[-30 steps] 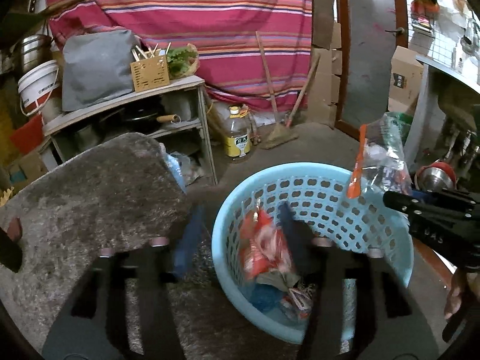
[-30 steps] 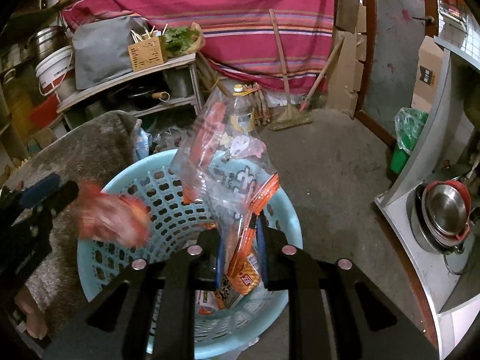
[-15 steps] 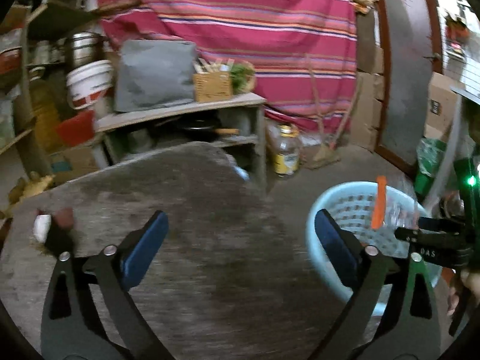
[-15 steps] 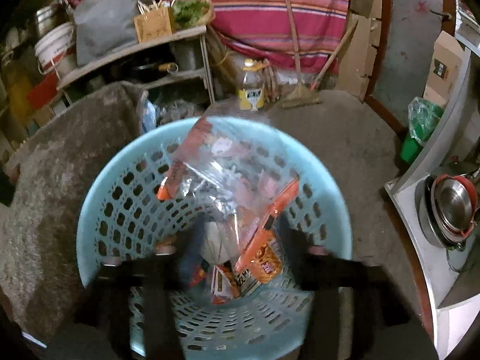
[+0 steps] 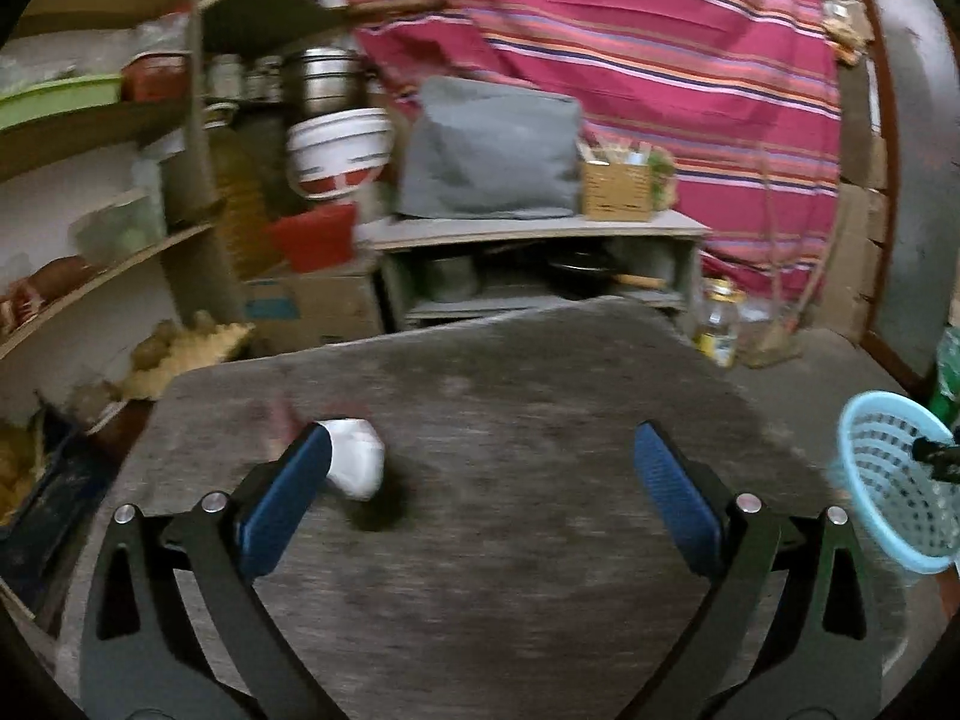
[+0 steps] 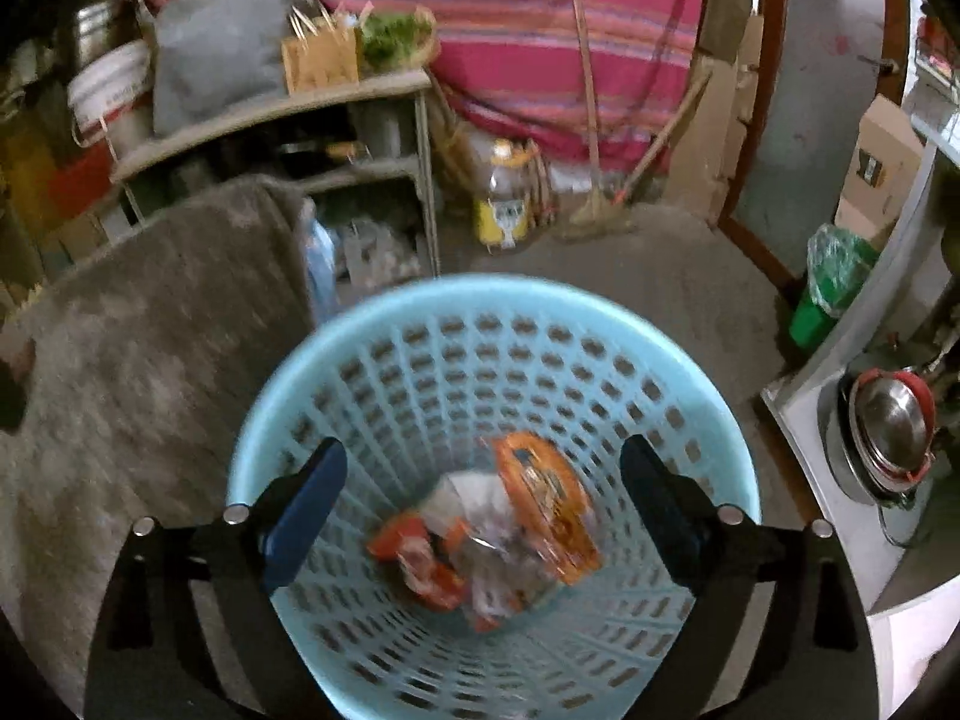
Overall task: Collect trash
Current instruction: 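Move both open tools back over the table toward the brown paper bag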
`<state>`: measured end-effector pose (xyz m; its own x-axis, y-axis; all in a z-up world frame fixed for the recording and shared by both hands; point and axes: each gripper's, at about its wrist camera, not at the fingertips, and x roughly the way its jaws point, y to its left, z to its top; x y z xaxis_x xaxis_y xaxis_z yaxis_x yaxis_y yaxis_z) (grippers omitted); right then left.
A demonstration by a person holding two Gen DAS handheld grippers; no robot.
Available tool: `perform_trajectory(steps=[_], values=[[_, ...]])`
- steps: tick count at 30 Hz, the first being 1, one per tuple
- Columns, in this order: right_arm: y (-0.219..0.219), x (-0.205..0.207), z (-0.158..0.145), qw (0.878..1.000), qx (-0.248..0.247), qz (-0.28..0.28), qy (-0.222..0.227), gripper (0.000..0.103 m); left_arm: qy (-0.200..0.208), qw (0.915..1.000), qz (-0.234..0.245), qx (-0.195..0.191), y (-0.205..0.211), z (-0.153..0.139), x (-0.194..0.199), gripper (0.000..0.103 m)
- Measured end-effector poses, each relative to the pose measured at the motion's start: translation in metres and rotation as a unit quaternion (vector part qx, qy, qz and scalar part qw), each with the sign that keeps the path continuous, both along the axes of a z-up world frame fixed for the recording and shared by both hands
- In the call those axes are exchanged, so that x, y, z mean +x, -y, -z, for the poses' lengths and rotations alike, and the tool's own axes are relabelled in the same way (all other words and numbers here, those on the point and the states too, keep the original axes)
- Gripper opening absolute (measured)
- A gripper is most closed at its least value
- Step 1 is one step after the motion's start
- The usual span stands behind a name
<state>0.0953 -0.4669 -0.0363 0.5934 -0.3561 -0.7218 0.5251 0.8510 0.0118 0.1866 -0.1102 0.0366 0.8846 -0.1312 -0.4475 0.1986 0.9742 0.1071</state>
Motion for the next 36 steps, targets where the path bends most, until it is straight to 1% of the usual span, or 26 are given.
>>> perform_trajectory(steps=[3,8,11,17,22,25,31,33,36], values=[[-0.025,0.015,-0.009,1.0,-0.016,-0.012,0.014,0.091,0.005,0.9997,-0.024,-0.002,-0.029,-0.004,0.009,0.097],[-0.074,0.046,-0.018,0.998,-0.035,-0.053,0.028,0.091,0.007,0.998,-0.062,-0.012,-0.079,-0.004,0.022,0.097],[-0.102,0.062,-0.02,0.996,-0.042,-0.076,0.033,0.091,0.0,0.9967,-0.08,-0.012,-0.102,0.004,0.027,0.097],[-0.157,0.094,-0.019,0.99,-0.046,-0.126,0.039,0.091,-0.03,0.9934,-0.109,-0.017,-0.145,0.028,0.04,0.097],[-0.2,0.115,-0.017,0.984,-0.049,-0.166,0.048,0.091,-0.039,0.9908,-0.128,-0.014,-0.169,0.04,0.047,0.097],[-0.219,0.128,-0.011,0.981,-0.048,-0.183,0.041,0.091,-0.046,0.9894,-0.137,-0.014,-0.182,0.048,0.051,0.097],[-0.238,0.147,0.001,0.979,-0.035,-0.199,0.031,0.091,-0.066,0.9872,-0.144,-0.015,-0.197,0.063,0.064,0.097],[-0.24,0.151,0.002,0.979,-0.033,-0.201,0.029,0.091,-0.076,0.9871,-0.14,-0.018,-0.198,0.069,0.071,0.097],[-0.243,0.158,0.007,0.978,-0.034,-0.204,0.02,0.091,-0.093,0.9866,-0.134,-0.013,-0.192,0.079,0.083,0.097]])
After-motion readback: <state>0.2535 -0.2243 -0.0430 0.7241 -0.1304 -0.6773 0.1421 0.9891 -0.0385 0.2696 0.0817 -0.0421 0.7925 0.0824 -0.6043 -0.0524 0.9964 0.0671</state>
